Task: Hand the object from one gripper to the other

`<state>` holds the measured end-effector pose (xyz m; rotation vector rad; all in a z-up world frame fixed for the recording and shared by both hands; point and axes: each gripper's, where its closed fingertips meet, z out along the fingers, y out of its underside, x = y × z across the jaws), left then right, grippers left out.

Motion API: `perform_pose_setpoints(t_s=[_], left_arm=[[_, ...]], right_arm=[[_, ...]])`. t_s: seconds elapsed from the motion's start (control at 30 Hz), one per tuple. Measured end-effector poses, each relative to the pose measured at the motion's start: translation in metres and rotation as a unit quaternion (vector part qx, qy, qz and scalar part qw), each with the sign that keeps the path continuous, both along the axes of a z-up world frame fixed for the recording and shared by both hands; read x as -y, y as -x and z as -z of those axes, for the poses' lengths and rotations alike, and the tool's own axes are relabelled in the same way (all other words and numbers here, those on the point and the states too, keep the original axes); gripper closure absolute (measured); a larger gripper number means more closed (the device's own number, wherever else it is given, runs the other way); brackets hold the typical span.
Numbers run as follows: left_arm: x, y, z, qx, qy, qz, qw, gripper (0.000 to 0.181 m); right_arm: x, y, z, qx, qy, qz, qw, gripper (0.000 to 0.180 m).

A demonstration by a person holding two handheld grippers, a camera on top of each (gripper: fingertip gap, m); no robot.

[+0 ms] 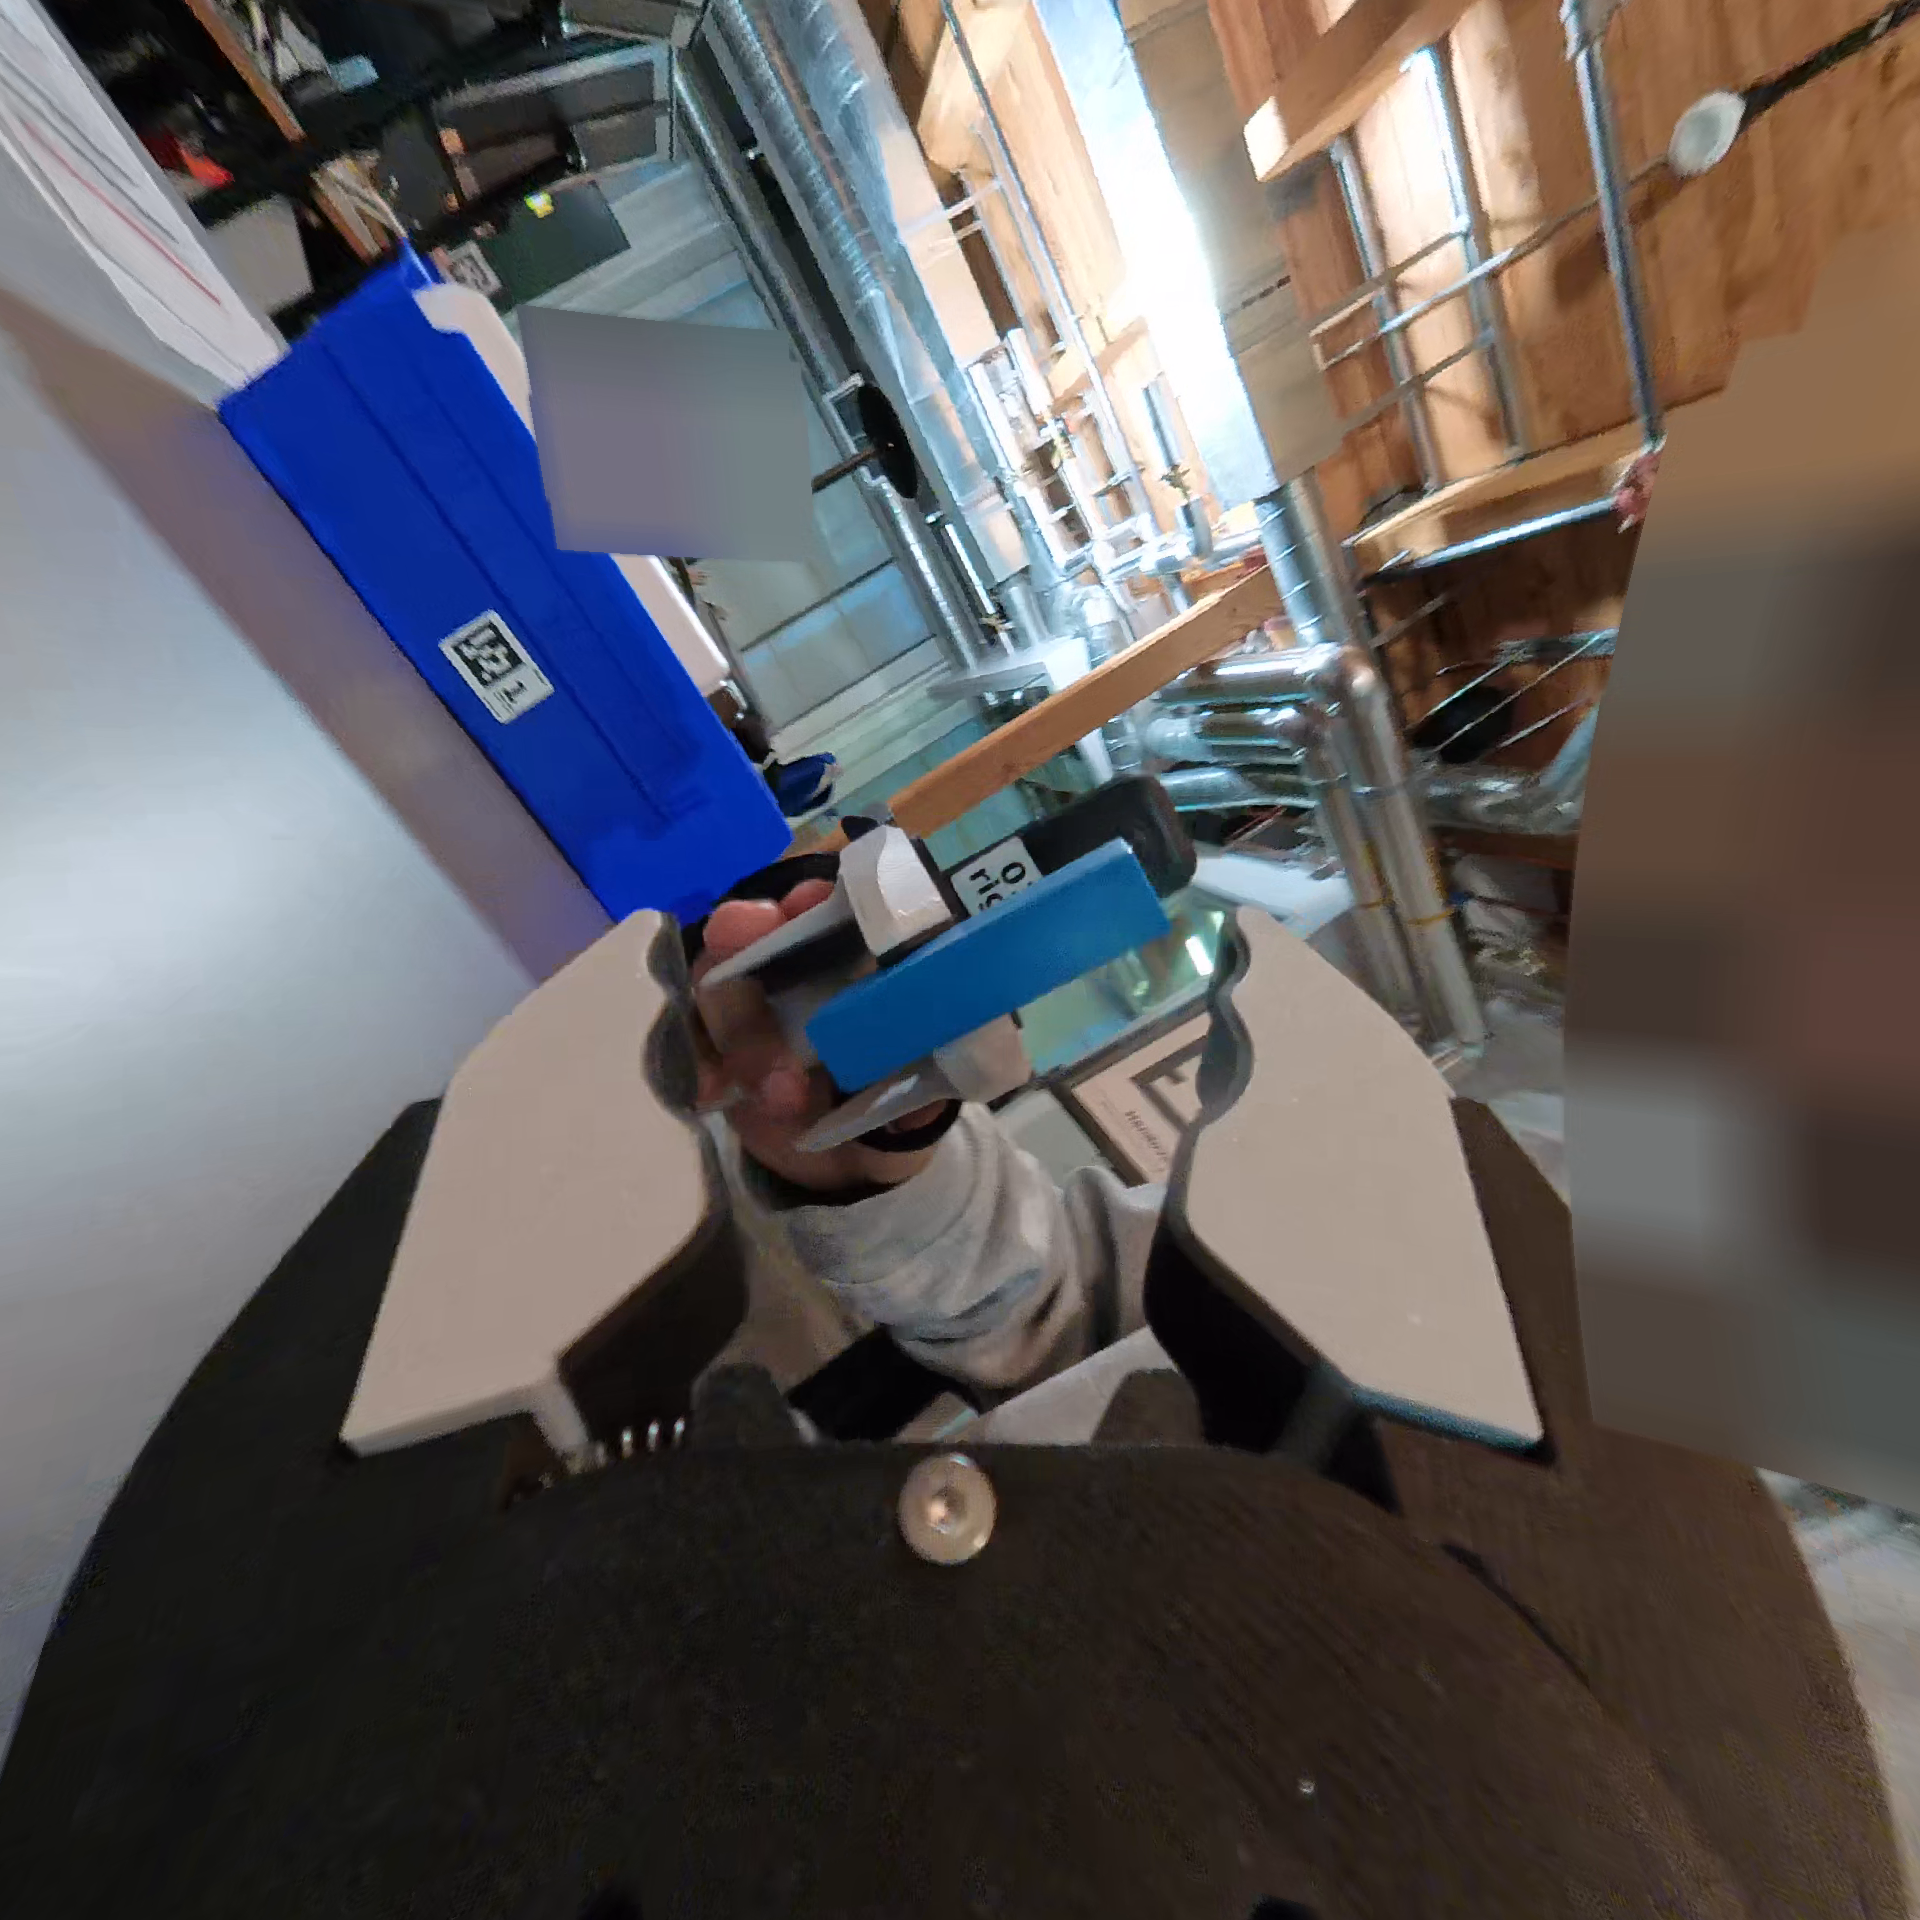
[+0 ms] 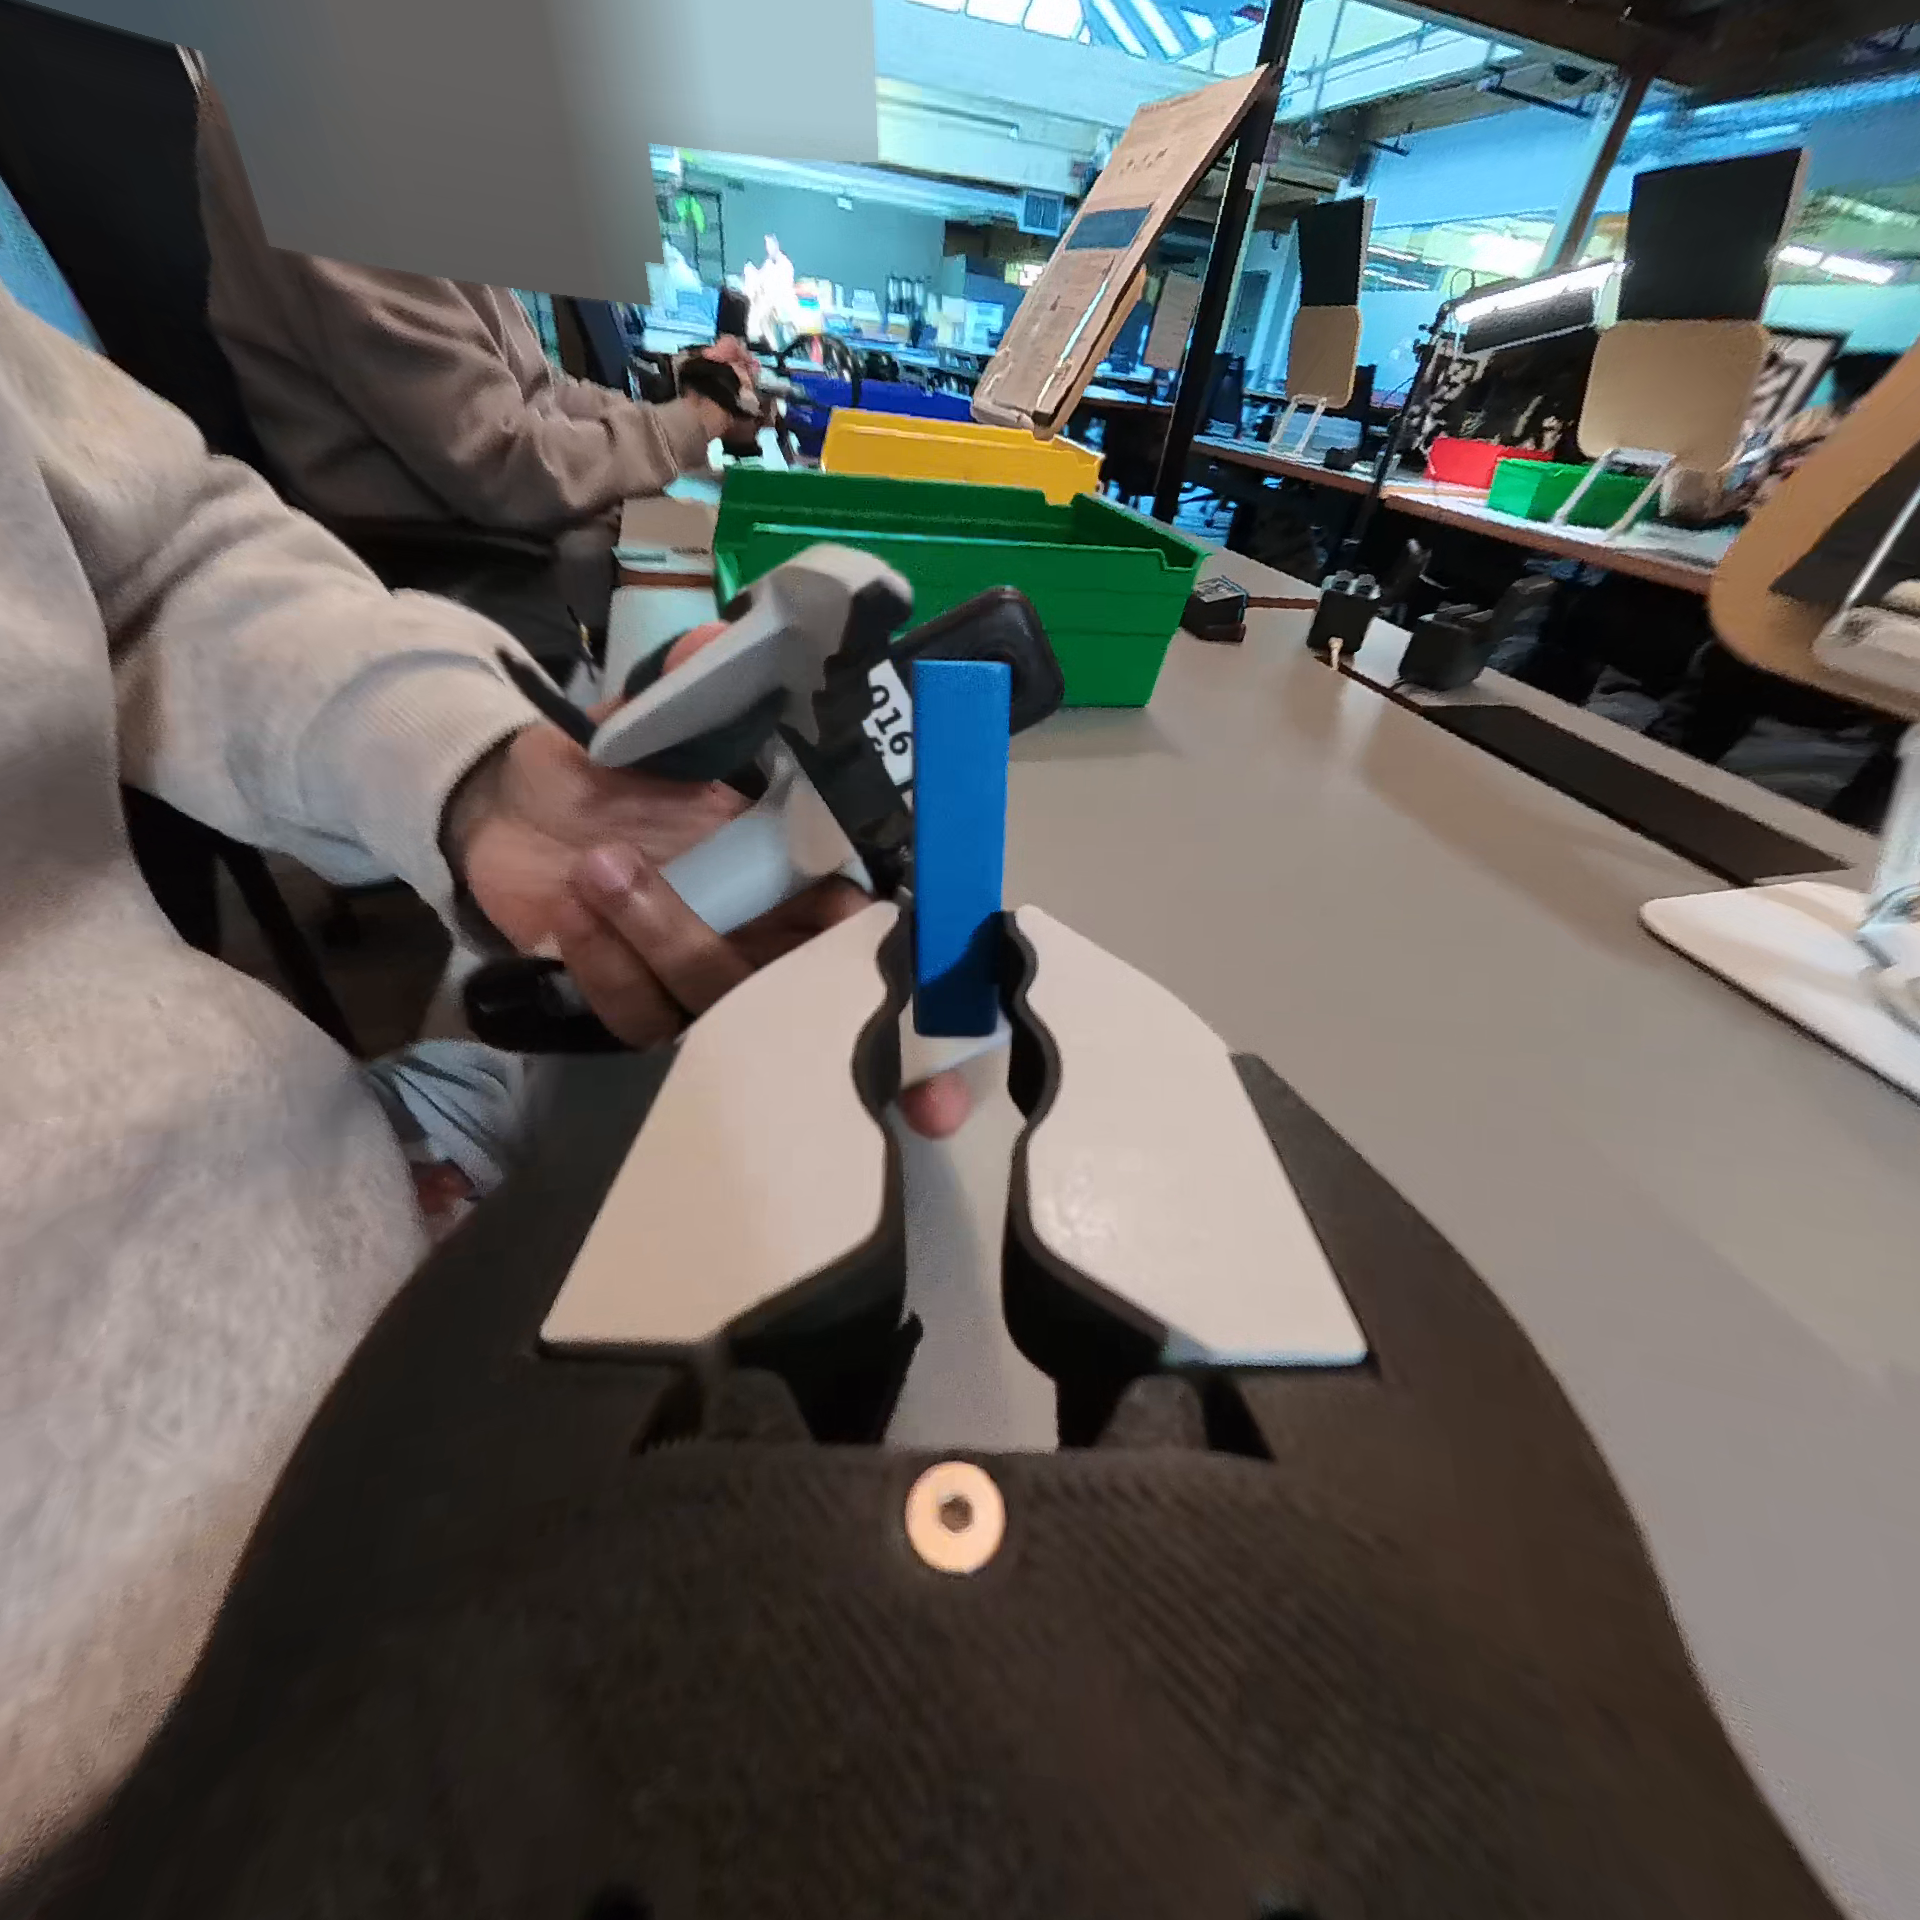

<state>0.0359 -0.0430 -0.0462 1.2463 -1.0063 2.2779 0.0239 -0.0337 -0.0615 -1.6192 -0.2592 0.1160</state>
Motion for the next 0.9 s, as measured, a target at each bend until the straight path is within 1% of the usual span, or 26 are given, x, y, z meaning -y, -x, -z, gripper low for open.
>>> perform_pose_setpoints(t_s=[0.03, 0.13, 0.2, 0.23, 0.37, 0.43, 0.57, 0.63, 0.73, 0.87, 0.9], left_arm=[[-0.001, 0.000, 0.000, 0.012, -0.019, -0.007, 1.000, 0.082], [-0.002, 0.001, -0.002, 0.055, -0.079, -0.025, 0.995, 0.087], [-0.002, 0.004, -0.005, 0.086, -0.114, -0.032, 0.989, 0.101], [-0.002, 0.006, -0.006, 0.099, -0.130, -0.035, 0.986, 0.107], [-0.002, 0.008, -0.006, 0.134, -0.181, -0.051, 0.973, 0.119], [-0.002, 0.009, -0.007, 0.147, -0.199, -0.057, 0.967, 0.122], [-0.007, 0.011, -0.015, 0.183, -0.228, -0.086, 0.952, 0.139], [-0.007, 0.013, -0.016, 0.193, -0.241, -0.086, 0.947, 0.143], [-0.004, 0.015, -0.014, 0.198, -0.253, -0.076, 0.944, 0.164], [-0.006, 0.014, -0.013, 0.191, -0.249, -0.075, 0.947, 0.165], [-0.007, 0.013, -0.013, 0.189, -0.249, -0.079, 0.947, 0.165]], right_arm=[[0.001, 0.000, -0.002, -0.027, -0.001, -0.005, 1.000, 0.164], [0.003, -0.004, -0.007, -0.119, -0.001, -0.018, 0.993, 0.164], [0.005, -0.008, -0.011, -0.171, -0.006, -0.027, 0.985, 0.164], [0.006, -0.008, -0.012, -0.192, -0.007, -0.033, 0.981, 0.164], [0.006, -0.004, -0.011, -0.249, 0.007, -0.061, 0.967, 0.164], [0.004, 0.002, -0.009, -0.253, 0.016, -0.073, 0.965, 0.164], [0.002, 0.011, -0.004, -0.241, 0.033, -0.088, 0.966, 0.164], [0.001, 0.014, -0.001, -0.235, 0.040, -0.092, 0.967, 0.164], [0.000, 0.016, 0.001, -0.226, 0.045, -0.093, 0.969, 0.164], [-0.001, 0.015, 0.001, -0.221, 0.040, -0.090, 0.970, 0.163], [-0.002, 0.013, 0.002, -0.222, 0.039, -0.085, 0.971, 0.158]])
